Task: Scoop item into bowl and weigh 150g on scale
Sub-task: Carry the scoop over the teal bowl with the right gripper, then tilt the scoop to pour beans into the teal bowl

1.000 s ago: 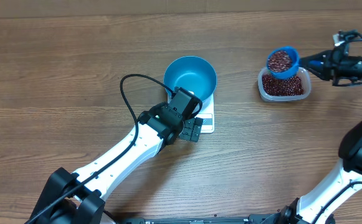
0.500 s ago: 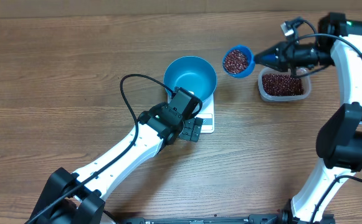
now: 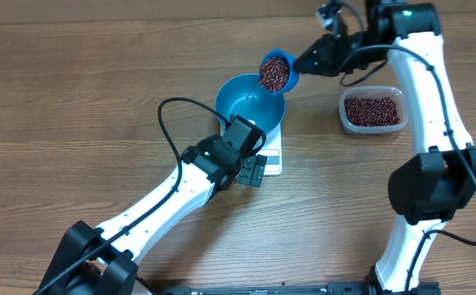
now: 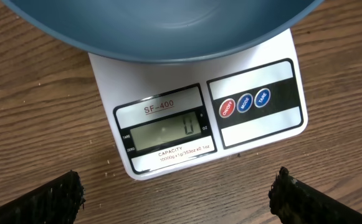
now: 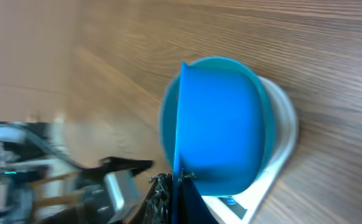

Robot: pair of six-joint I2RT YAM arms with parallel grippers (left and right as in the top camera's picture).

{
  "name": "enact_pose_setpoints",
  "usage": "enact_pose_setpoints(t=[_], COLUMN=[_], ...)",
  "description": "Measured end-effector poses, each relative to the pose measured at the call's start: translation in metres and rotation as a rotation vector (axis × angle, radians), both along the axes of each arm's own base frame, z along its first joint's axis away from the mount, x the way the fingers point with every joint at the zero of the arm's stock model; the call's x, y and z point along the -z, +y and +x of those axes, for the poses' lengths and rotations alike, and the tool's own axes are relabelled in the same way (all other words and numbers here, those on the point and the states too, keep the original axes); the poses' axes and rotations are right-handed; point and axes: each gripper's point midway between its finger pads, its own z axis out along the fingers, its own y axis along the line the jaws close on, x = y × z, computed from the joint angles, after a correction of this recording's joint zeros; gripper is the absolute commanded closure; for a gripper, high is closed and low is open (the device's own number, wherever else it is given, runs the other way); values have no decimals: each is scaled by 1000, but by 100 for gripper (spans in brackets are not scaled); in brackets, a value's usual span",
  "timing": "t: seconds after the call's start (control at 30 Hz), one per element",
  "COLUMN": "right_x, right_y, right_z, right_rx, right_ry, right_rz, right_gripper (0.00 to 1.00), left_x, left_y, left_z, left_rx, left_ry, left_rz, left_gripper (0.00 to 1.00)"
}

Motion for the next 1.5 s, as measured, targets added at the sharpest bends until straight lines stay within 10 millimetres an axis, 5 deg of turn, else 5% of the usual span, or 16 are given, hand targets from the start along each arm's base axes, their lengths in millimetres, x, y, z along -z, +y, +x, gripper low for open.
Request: enact_pose_setpoints(t=[0.5, 0.9, 1.5], right_x=[31, 0, 2], right_y=[41, 59, 76], right_z=[-9, -1, -3], right_rx=[-196, -243, -495], right_ry=[-202, -373, -611], right_rz=[-335, -397, -598], right_gripper=[96, 96, 96], left_x=[0, 0, 0], left_y=[0, 0, 0], left_z=[0, 0, 0], left_rx=[0, 0, 0], left_ry=[0, 0, 0], left_rz=[0, 0, 0], left_gripper=[0, 0, 1])
